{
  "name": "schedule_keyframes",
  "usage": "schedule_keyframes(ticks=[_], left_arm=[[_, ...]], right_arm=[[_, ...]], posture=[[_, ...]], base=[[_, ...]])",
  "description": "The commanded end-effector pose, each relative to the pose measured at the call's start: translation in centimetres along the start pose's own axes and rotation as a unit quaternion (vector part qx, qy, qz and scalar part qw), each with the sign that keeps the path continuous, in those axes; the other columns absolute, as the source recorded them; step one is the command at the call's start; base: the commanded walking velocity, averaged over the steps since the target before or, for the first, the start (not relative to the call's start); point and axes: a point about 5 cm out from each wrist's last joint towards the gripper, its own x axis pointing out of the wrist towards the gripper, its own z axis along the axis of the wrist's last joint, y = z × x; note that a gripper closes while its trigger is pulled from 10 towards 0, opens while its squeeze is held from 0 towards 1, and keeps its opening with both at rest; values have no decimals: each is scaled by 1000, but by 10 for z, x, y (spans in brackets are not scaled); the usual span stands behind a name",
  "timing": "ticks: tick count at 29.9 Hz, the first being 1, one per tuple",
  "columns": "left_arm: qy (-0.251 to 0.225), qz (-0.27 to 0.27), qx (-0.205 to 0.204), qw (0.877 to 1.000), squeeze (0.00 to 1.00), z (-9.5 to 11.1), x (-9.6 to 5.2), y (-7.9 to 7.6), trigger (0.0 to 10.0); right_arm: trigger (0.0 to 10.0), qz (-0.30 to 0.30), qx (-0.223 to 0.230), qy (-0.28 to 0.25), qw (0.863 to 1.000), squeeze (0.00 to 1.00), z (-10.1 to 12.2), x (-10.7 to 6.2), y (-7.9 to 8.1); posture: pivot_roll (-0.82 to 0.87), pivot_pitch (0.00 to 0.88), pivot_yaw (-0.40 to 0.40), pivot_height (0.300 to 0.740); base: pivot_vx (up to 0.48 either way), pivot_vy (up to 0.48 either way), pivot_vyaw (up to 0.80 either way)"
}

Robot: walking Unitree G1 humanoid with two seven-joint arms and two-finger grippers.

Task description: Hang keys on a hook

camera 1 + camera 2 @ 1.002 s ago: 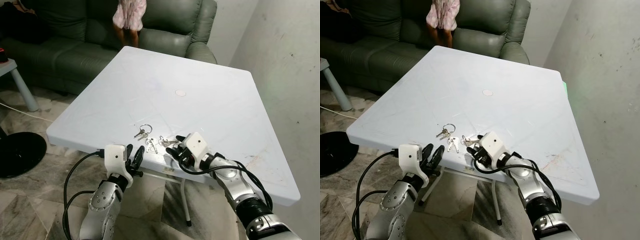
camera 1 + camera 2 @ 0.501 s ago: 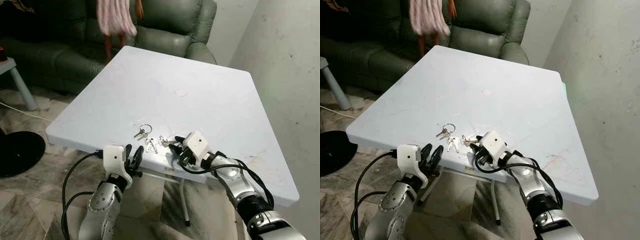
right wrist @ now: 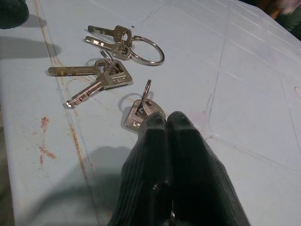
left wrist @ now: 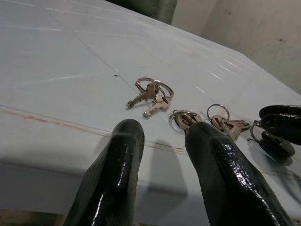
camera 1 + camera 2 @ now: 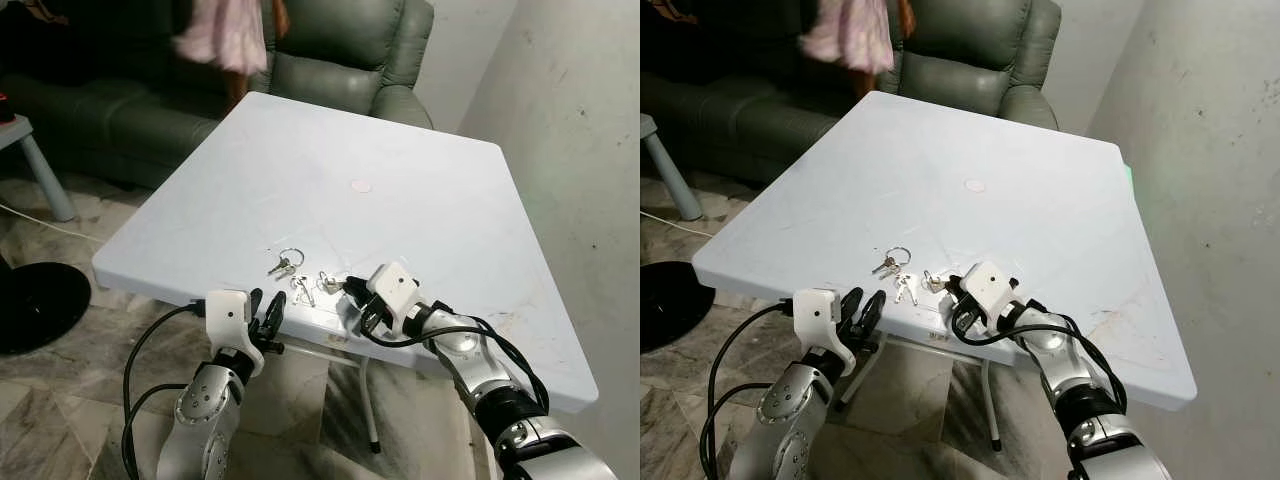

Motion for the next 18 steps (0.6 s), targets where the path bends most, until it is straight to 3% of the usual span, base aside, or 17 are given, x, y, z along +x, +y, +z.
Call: schedule_keyframes(ticks=[1,7,14,15,16,17,18], left_arm=[[-3,-10,2,1000,0,3,2,-6,10000],[-5,-10,3,1000,0,4,4,-6,10000],[-7,-10,5,1000,0,5,6,-6,10000],[-7,-9,5,1000,0,6,7,-5,10000],[-7,-9,6,1000,0,6,8,-5,10000],[-8,-8,6,1000,0,6,8,-5,10000],[-9,-8,6,1000,0,6,9,-5,10000]], right_arm=[[0,-16,-2,1,1000,0,1,-3,-10],[0,-48,19,-18,999,0,6,-2,-16],[196,-113,138,-77,981,0,20,0,-35],[4706,-123,152,-87,977,0,23,1,-38],[4706,-130,161,-93,974,0,25,1,-40],[10000,-139,170,-107,970,0,28,0,-43],[10000,-148,186,-124,963,0,32,-1,-47]], posture=[[239,0,-158,736],[238,0,-156,736],[237,0,-155,736],[235,0,-154,736],[234,0,-153,736],[234,0,-153,736],[233,0,-153,736]], base=[[0,0,0],[0,0,0],[0,0,0],[0,0,0],[0,0,0],[0,0,0],[0,0,0]])
